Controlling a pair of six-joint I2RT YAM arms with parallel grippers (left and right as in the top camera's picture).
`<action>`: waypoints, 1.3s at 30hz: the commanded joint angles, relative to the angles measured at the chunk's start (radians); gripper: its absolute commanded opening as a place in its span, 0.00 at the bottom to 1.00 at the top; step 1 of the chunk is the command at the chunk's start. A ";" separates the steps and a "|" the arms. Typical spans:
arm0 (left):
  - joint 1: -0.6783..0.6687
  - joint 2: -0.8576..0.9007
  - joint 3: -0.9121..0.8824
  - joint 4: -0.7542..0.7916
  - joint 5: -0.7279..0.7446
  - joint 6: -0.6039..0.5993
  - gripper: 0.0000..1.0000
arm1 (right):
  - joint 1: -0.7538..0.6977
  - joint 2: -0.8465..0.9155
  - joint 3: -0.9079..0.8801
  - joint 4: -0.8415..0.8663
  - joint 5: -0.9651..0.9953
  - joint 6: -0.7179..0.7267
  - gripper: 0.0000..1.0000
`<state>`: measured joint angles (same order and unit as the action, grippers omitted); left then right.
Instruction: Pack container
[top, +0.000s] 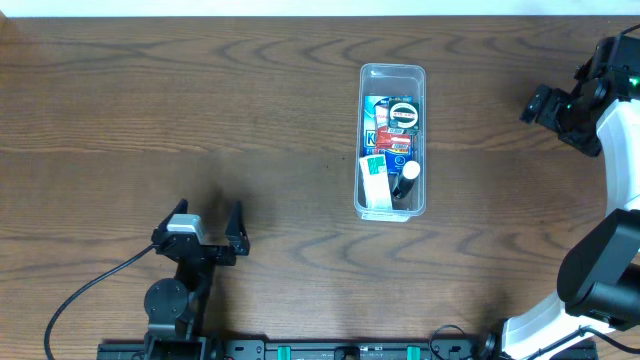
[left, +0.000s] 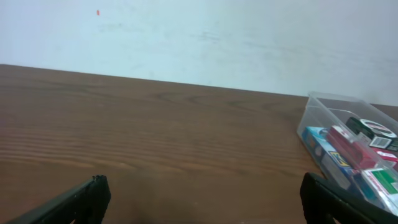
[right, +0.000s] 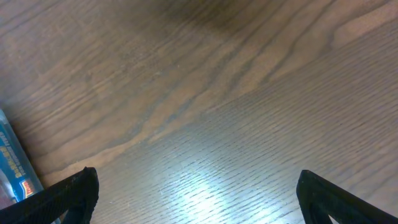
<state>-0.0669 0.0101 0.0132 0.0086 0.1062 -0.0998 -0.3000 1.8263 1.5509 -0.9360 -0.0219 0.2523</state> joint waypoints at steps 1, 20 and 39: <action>0.007 -0.008 -0.009 0.032 0.014 0.017 0.98 | 0.000 0.002 -0.002 0.001 0.007 0.005 0.99; -0.004 -0.008 -0.009 0.198 0.022 0.017 0.98 | 0.000 0.002 -0.002 0.001 0.007 0.005 0.99; -0.003 -0.008 -0.009 -0.068 0.021 0.017 0.98 | 0.000 0.002 -0.002 0.002 0.007 0.005 0.99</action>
<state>-0.0673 0.0093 0.0128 -0.0120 0.1200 -0.0994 -0.2996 1.8263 1.5509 -0.9360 -0.0223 0.2523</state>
